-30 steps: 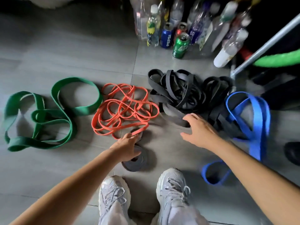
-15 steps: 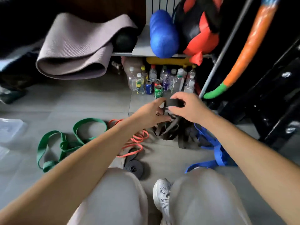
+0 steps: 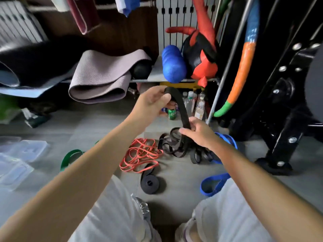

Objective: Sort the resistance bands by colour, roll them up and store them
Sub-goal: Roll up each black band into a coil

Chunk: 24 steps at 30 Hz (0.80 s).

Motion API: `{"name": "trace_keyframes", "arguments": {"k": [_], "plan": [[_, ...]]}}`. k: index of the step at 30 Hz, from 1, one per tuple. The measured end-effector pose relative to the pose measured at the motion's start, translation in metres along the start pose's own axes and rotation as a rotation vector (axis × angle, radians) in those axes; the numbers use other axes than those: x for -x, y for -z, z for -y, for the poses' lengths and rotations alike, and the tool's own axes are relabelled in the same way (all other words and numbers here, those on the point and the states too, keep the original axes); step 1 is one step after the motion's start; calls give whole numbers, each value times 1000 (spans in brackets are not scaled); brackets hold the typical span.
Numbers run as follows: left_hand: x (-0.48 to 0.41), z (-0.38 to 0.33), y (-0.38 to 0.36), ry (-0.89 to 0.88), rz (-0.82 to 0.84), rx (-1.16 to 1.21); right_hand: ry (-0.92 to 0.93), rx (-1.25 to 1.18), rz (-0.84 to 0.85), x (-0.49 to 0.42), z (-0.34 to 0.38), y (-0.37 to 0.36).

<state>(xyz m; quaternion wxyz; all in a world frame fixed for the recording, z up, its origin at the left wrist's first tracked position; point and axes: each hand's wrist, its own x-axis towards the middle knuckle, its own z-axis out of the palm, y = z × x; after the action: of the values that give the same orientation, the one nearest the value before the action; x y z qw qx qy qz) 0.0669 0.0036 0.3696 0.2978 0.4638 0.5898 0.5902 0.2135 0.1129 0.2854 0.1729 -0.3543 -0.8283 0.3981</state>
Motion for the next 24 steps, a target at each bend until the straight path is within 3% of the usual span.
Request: {"name": "trace_keyframes", "arguments": {"k": [3, 7, 10, 12, 16, 18, 24], "plan": [[3, -5, 10, 89, -68, -51, 55, 67, -76, -1, 13, 22], [-1, -11, 16, 170, -123, -133, 172, -23, -211, 3, 61, 63], [0, -19, 10, 140, -103, -38, 369, -240, -337, 11, 102, 85], [1, -22, 4, 119, -83, -27, 438, -348, -317, 12, 115, 85], [8, -13, 1, 165, -134, -83, 302, -95, -239, 6, 100, 64], [15, -3, 10, 199, -174, -123, 282, -102, -213, 6, 97, 61], [26, 0, 25, 161, -126, 109, 480, -253, -67, 23, 141, 76]]}}
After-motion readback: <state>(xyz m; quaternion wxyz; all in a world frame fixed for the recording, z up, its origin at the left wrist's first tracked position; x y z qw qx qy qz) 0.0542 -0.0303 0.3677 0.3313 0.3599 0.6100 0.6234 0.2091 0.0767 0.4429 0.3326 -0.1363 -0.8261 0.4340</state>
